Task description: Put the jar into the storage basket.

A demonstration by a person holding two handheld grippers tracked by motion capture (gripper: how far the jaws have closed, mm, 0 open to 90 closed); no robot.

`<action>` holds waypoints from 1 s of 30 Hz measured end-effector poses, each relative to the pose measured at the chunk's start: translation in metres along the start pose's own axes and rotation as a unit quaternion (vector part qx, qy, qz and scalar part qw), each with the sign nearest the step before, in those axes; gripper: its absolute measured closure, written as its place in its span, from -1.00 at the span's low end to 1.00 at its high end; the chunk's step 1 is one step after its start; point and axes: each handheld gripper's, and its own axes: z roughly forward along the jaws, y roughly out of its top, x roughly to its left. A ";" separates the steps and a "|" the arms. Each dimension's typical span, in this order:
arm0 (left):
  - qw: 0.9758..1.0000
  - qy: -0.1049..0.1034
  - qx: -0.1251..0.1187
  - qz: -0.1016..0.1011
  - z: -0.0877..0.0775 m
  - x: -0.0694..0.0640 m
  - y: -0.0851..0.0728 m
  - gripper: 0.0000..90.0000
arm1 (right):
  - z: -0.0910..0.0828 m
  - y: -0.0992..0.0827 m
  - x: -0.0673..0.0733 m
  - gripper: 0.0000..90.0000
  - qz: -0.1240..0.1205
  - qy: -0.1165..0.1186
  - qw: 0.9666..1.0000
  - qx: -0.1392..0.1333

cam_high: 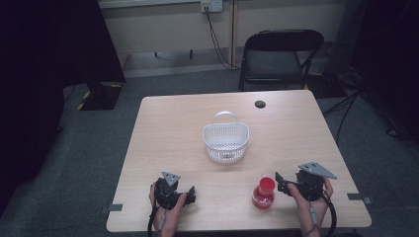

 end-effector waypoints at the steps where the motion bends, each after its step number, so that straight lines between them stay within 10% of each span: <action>1: 1.000 0.000 0.000 0.000 0.000 0.000 0.000 -0.99 | -0.002 0.002 0.001 -0.95 0.000 0.002 1.000 -0.004; 30: 1.000 0.000 0.000 0.000 0.000 0.000 0.000 -0.99 | -0.053 0.014 0.040 -0.87 -0.037 0.071 0.994 -0.071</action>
